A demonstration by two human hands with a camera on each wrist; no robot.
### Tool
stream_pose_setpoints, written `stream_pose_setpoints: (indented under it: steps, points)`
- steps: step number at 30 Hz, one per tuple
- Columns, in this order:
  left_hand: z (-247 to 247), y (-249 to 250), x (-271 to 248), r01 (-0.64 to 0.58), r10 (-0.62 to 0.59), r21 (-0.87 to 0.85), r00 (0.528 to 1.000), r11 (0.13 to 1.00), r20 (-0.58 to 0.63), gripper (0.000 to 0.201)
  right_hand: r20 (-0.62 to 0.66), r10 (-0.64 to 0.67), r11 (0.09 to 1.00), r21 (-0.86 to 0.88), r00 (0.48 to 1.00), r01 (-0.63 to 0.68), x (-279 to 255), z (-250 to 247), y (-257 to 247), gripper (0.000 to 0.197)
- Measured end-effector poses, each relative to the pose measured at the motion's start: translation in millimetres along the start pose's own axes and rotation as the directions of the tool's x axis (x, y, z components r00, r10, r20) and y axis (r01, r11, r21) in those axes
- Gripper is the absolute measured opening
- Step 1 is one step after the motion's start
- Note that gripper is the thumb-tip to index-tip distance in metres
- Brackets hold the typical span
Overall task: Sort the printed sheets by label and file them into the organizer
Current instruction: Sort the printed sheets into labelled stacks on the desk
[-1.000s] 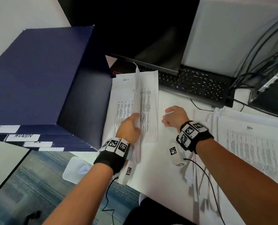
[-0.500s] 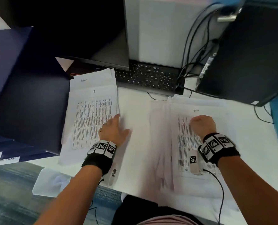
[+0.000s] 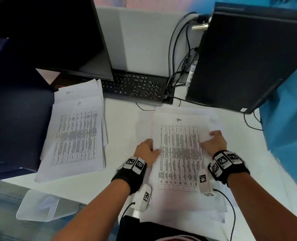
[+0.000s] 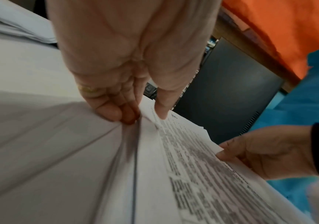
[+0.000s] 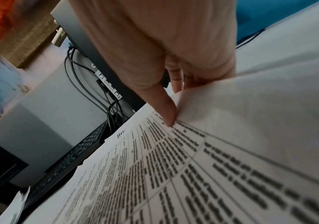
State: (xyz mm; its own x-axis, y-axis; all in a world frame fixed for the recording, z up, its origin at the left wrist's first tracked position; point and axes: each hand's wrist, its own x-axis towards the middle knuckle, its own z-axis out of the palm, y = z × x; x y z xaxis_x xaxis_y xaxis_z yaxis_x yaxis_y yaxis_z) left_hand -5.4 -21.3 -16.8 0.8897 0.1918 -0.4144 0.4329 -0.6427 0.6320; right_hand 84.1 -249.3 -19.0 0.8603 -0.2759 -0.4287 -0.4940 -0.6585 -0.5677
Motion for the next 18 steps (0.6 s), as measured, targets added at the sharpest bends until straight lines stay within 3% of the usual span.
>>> stream_pose_setpoints:
  steps: [5, 7, 11, 15, 18]
  points:
    - [5.9, -0.4, -6.1, -0.075, 0.064, -0.108, 0.993, 0.991, -0.098, 0.026, 0.089, -0.011, 0.989, 0.147, 0.996, -0.002, 6.9, -2.2, 8.7, 0.044]
    - [11.9, -3.1, -11.0, -0.183, 0.17, -0.127, 0.98, 0.975, -0.107, 0.027, 0.137, 0.019, 0.977, 0.21, 0.99, -0.047, 12.0, -4.2, 12.7, 0.032]
    - [29.7, -9.2, -20.5, -0.423, 0.421, -0.056, 0.906, 0.905, -0.03, 0.025, 0.219, 0.004, 0.966, 0.253, 0.976, -0.061, 24.7, -4.1, 20.3, 0.014]
    - [31.6, -5.3, -24.2, -0.357, 0.355, -0.102, 0.934, 0.928, -0.036, 0.032, 0.227, 0.01, 0.983, 0.175, 0.974, -0.051, 25.7, -8.1, 19.4, 0.01]
    - [29.1, -3.8, -21.9, -0.329, 0.327, -0.171, 0.944, 0.929, -0.037, 0.035, 0.252, 0.007, 0.988, 0.147, 0.968, -0.046, 28.0, -9.5, 20.2, 0.018]
